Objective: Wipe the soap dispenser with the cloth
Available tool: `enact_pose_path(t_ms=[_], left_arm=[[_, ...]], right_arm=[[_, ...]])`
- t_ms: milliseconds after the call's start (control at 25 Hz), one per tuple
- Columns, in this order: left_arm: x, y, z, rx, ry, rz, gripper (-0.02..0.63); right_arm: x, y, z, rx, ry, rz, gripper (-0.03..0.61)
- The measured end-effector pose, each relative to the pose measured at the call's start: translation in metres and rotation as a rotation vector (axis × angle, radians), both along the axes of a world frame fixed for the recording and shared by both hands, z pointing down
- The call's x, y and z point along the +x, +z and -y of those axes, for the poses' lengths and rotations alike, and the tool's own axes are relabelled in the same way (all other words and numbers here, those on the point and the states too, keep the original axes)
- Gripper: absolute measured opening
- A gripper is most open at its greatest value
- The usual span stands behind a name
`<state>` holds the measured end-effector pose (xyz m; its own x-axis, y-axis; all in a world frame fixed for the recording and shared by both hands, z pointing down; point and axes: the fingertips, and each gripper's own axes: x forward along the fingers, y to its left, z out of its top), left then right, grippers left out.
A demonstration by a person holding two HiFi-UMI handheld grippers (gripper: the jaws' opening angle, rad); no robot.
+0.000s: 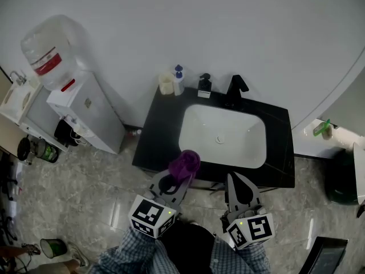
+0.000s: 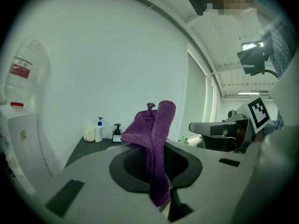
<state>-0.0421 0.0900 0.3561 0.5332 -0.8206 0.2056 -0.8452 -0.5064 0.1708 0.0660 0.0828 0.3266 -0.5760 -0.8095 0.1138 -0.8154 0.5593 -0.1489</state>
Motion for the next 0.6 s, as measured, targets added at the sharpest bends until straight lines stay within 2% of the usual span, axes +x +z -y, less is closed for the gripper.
enact_pose_path(t_ms=[600], left_arm=[[-0.0010, 0.0038, -0.0024, -0.015, 0.024, 0.002, 0.057]], right_arm=[[-0.0094, 0.0013, 0.0024, -0.014, 0.000, 0.011, 0.018]])
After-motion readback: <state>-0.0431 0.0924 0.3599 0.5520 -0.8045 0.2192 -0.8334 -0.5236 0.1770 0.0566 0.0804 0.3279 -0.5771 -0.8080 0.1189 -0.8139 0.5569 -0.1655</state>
